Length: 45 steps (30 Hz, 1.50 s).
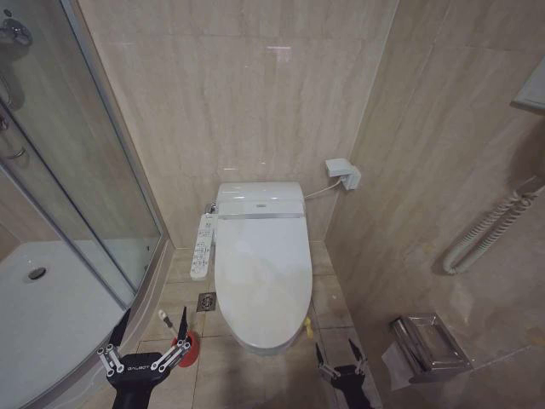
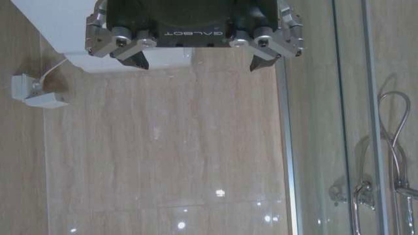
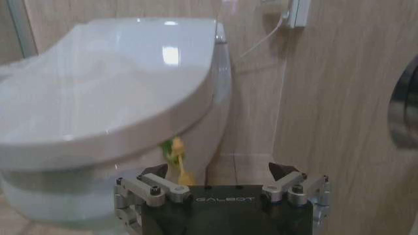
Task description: Open the toilet lid, clean the toilet bowl with a toilet brush, close the toilet lid, and flush.
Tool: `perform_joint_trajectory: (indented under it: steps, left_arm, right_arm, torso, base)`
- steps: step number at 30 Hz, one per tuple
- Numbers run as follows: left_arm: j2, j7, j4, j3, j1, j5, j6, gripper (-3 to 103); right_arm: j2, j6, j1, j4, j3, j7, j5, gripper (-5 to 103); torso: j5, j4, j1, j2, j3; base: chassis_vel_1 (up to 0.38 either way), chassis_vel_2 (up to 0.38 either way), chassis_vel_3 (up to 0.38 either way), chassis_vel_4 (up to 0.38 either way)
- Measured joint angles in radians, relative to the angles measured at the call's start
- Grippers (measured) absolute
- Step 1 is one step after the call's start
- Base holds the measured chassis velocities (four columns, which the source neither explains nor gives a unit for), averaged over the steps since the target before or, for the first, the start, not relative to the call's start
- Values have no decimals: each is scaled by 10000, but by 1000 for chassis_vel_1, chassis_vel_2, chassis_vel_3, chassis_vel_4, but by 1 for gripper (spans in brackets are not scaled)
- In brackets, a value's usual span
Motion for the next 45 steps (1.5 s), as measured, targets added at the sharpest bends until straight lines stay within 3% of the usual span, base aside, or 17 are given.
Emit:
perform_joint_trajectory:
  steps: [15,45]
  left_arm:
    - [0,0,0,0,0,0,0,100]
    - [0,0,0,0,0,0,0,100]
  right_arm:
    - [178,374,1858,-2499,-286,158,-610,100]
    - [209,1000,2865,-3507,-113,361,-343,100]
  torso:
    - [0,1,1,-2,1]
    - [0,0,1,-2,1]
  base:
    - [0,0,0,0]
    - [0,0,0,0]
